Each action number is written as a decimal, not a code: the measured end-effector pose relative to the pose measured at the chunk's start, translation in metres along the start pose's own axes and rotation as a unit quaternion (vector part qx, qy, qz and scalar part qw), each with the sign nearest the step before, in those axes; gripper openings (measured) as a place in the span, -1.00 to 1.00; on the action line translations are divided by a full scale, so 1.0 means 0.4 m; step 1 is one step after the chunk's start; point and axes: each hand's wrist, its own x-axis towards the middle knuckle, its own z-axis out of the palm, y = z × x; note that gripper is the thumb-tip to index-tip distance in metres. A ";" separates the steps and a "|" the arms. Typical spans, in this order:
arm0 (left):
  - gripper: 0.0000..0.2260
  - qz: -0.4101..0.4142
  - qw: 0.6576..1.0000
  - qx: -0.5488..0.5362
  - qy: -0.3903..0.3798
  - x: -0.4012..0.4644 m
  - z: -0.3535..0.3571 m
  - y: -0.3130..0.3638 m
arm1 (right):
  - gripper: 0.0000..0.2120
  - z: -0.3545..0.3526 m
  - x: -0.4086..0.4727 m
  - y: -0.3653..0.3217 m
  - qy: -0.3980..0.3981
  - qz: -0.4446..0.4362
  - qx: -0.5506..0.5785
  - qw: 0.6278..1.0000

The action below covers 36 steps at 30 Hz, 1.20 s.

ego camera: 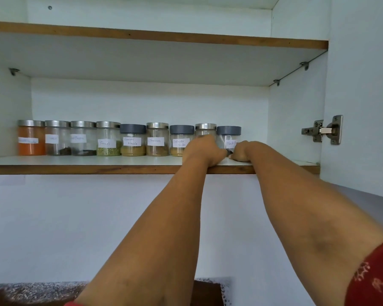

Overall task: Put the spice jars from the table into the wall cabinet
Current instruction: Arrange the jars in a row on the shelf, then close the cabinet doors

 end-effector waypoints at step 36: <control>-0.48 0.110 0.915 -0.358 0.150 -0.838 -0.109 0.118 | -0.88 0.120 -1.036 -0.111 0.535 0.028 0.308 0.786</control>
